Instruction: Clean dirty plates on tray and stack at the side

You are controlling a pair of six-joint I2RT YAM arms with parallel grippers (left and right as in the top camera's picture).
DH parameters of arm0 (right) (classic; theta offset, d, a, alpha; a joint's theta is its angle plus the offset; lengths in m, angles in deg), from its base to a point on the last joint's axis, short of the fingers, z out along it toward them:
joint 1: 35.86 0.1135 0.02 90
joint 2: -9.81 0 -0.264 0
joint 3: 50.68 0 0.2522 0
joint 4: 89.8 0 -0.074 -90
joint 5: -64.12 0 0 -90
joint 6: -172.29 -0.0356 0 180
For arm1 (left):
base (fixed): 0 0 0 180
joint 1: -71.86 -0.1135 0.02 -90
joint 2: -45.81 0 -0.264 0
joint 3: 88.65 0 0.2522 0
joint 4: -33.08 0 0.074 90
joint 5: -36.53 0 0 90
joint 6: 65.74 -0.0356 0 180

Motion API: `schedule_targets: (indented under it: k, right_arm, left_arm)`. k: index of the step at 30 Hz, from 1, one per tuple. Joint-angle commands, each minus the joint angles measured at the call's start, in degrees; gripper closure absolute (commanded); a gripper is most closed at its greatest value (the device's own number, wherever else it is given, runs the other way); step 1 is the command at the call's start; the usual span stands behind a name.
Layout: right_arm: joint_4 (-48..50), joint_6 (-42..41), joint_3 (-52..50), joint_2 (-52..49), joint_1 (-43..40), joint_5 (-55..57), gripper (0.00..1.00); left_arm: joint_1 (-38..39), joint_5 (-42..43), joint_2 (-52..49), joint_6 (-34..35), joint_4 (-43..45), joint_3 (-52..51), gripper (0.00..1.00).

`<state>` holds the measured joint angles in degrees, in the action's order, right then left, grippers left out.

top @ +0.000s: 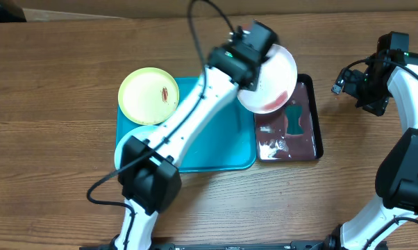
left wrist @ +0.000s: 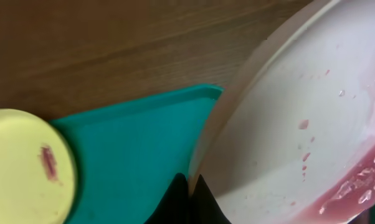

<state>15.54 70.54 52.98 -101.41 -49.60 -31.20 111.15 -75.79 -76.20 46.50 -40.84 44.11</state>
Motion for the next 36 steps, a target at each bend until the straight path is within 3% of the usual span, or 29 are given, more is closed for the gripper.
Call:
schedule_targets:
  k: [1, 7, 12, 36]
  right_arm:
    - [0.3, -0.1, 0.9, 0.5, 0.1, 0.2, 0.0]
    - [0.3, -0.1, 0.9, 0.5, 0.1, 0.2, 0.0]
    - [0.3, -0.1, 0.9, 0.5, 0.1, 0.2, 0.0]
    - [0.3, -0.1, 0.9, 0.5, 0.1, 0.2, 0.0]
  left_arm:
    - [4.3, -19.9, 0.0, -0.6, 0.3, 1.7, 0.96]
    - [12.9, -46.2, 0.0, -0.6, 0.9, 1.7, 0.96]
    - [18.4, -60.0, 0.0, -0.6, 3.1, 1.7, 0.96]
    - [21.5, -64.0, 0.0, -3.1, 9.9, 1.7, 0.96]
